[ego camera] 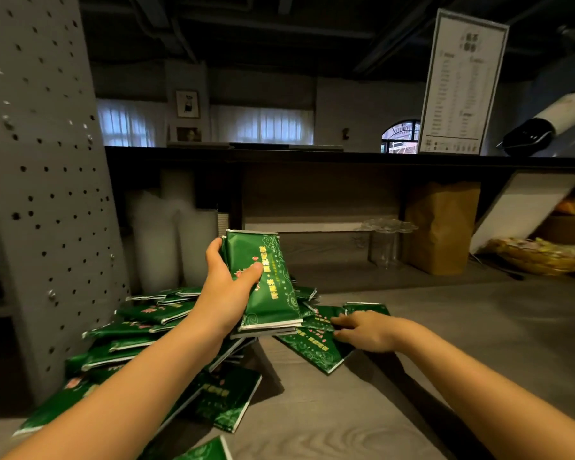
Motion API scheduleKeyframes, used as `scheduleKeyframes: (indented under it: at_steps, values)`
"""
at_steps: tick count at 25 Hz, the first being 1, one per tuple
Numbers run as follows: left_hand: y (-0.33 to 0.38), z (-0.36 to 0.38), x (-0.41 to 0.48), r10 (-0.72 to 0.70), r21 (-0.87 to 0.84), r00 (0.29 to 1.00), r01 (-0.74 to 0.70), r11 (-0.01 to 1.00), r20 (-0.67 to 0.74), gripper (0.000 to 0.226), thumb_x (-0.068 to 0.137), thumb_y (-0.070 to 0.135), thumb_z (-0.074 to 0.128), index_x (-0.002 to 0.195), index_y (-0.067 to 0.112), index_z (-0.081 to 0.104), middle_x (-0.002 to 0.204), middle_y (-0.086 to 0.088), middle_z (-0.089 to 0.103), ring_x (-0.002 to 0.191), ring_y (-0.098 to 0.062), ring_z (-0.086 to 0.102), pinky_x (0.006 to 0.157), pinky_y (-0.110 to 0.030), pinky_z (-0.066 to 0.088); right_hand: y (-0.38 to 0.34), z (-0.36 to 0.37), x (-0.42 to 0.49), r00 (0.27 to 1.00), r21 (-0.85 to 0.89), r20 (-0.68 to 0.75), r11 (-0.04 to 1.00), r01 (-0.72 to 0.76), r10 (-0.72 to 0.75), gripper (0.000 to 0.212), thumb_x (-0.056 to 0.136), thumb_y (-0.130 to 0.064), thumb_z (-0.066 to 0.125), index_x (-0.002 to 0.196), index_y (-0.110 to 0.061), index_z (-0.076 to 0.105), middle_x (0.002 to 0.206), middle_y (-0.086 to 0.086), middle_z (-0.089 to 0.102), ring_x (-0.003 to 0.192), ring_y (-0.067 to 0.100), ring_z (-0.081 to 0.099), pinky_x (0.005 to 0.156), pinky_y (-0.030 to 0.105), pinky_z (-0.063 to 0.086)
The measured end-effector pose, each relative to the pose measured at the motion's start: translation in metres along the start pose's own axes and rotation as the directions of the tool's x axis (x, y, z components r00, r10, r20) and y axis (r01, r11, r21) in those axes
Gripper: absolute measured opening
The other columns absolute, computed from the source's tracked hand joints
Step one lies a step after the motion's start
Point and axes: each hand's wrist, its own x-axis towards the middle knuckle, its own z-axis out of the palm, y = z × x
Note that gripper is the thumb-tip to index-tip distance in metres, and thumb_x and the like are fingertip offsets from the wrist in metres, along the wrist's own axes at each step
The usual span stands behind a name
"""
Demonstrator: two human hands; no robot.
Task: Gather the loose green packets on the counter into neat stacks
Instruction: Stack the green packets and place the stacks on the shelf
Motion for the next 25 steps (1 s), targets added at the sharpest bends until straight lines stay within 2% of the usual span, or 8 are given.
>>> scheduleKeyframes:
  at_steps: [3, 5, 9, 11, 14, 17, 22, 25]
  values:
    - [-0.005, -0.009, -0.011, 0.035, -0.002, 0.999, -0.035, 0.999, -0.033, 0.068, 0.094, 0.017, 0.053, 0.147, 0.027, 0.012, 0.121, -0.002, 0.053, 0.087, -0.008, 0.058, 0.067, -0.024, 0.047, -0.008, -0.004, -0.018, 0.995, -0.013, 0.034, 0.995, 0.094, -0.093, 0.043, 0.099, -0.023, 0.039, 0.143, -0.026, 0.040, 0.146, 0.002, 0.043, 0.129, 0.021, 0.043, 0.107, 0.035, 0.035]
    - [-0.010, -0.013, -0.015, 0.050, -0.016, 0.998, -0.051, 0.999, -0.040, 0.068, 0.094, 0.015, 0.053, 0.147, 0.027, 0.012, 0.124, -0.003, 0.051, 0.089, -0.008, 0.058, 0.065, -0.021, 0.045, -0.007, -0.009, -0.020, 0.992, 0.042, -0.084, 0.994, 0.096, -0.092, 0.042, 0.095, -0.008, 0.042, 0.135, -0.020, 0.051, 0.136, 0.005, 0.053, 0.120, 0.021, 0.052, 0.101, 0.034, 0.043]
    - [-0.023, -0.018, -0.020, 0.061, -0.049, 0.996, -0.064, 0.997, -0.062, 0.064, 0.094, 0.013, 0.052, 0.146, 0.026, 0.016, 0.126, -0.003, 0.051, 0.095, -0.011, 0.058, 0.069, -0.022, 0.046, 0.011, -0.015, -0.004, 0.909, 0.074, -0.374, 0.983, -0.169, 0.184, 0.037, 0.087, -0.001, 0.048, 0.120, -0.014, 0.059, 0.120, 0.011, 0.061, 0.106, 0.027, 0.060, 0.088, 0.038, 0.052]
    - [-0.028, -0.021, -0.021, 0.062, -0.053, 0.996, -0.066, 0.996, -0.059, 0.064, 0.094, 0.012, 0.052, 0.146, 0.027, 0.018, 0.125, -0.002, 0.052, 0.095, -0.010, 0.058, 0.068, -0.019, 0.046, 0.020, -0.015, -0.001, 0.898, 0.038, -0.321, 0.952, -0.305, 0.301, 0.029, 0.088, -0.015, 0.056, 0.117, -0.011, 0.057, 0.116, 0.012, 0.061, 0.105, 0.028, 0.059, 0.087, 0.038, 0.051]
    - [-0.031, -0.023, -0.024, 0.062, -0.057, 0.997, -0.064, 0.996, -0.047, 0.062, 0.094, 0.014, 0.053, 0.144, 0.029, 0.020, 0.116, 0.004, 0.055, 0.091, -0.004, 0.058, 0.066, -0.019, 0.045, 0.027, -0.019, -0.005, 0.912, 0.055, -0.179, 0.929, -0.366, 0.370, 0.051, 0.085, -0.034, 0.067, 0.125, -0.008, 0.050, 0.126, 0.011, 0.055, 0.112, 0.025, 0.054, 0.087, 0.032, 0.046]
    - [-0.034, -0.025, -0.024, 0.060, -0.069, 0.997, -0.062, 0.996, -0.040, 0.060, 0.094, 0.014, 0.052, 0.143, 0.030, 0.021, 0.105, 0.013, 0.055, 0.089, -0.001, 0.058, 0.065, -0.017, 0.045, 0.027, -0.024, -0.007, 0.920, 0.186, -0.108, 0.917, -0.353, 0.377, 0.066, 0.081, -0.029, 0.072, 0.134, -0.005, 0.040, 0.136, 0.012, 0.047, 0.120, 0.027, 0.049, 0.095, 0.033, 0.045]
    - [-0.037, -0.027, -0.026, 0.068, -0.042, 0.996, -0.071, 0.997, -0.055, 0.062, 0.094, 0.015, 0.053, 0.143, 0.032, 0.019, 0.111, 0.011, 0.054, 0.091, -0.004, 0.058, 0.069, -0.021, 0.046, 0.031, -0.013, 0.004, 0.898, 0.419, -0.185, 0.859, -0.295, 0.399, 0.059, 0.075, -0.013, 0.077, 0.125, -0.006, 0.048, 0.122, 0.015, 0.057, 0.110, 0.029, 0.057, 0.095, 0.040, 0.049]
    - [-0.038, -0.029, -0.023, 0.087, -0.027, 0.994, -0.089, 0.996, -0.068, 0.063, 0.094, 0.014, 0.053, 0.144, 0.030, 0.019, 0.112, 0.011, 0.054, 0.092, -0.003, 0.058, 0.069, -0.020, 0.046, 0.033, -0.008, 0.002, 0.889, 0.530, -0.251, 0.823, -0.204, 0.383, 0.046, 0.080, -0.007, 0.070, 0.122, -0.008, 0.051, 0.120, 0.015, 0.059, 0.105, 0.027, 0.060, 0.089, 0.035, 0.051]
